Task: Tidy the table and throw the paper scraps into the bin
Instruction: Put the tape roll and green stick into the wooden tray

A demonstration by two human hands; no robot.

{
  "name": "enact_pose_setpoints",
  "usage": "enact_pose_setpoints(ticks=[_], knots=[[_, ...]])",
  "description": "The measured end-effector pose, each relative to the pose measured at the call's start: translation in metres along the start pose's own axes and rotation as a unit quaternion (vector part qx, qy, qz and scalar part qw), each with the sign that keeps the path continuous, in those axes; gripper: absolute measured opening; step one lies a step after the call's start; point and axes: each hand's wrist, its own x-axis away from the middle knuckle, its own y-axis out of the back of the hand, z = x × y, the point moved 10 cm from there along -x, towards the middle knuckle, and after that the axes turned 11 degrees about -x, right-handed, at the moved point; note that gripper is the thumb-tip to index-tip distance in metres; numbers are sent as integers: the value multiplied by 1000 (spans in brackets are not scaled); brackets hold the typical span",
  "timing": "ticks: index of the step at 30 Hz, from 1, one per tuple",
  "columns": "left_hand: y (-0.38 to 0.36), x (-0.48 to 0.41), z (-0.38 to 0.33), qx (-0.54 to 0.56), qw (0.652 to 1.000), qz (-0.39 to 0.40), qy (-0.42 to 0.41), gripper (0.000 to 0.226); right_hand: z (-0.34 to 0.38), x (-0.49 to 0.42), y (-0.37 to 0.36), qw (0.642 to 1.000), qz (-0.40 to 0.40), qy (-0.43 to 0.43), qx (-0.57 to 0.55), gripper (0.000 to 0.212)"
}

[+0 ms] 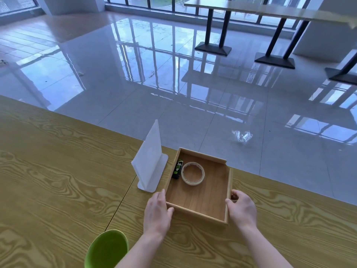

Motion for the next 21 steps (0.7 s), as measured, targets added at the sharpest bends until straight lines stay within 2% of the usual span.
enact_pose_setpoints(ticks=[21], knots=[[10,-6,15,11,1000,-8,5,66,13,-1,-15,1000,5,13,-12,40]])
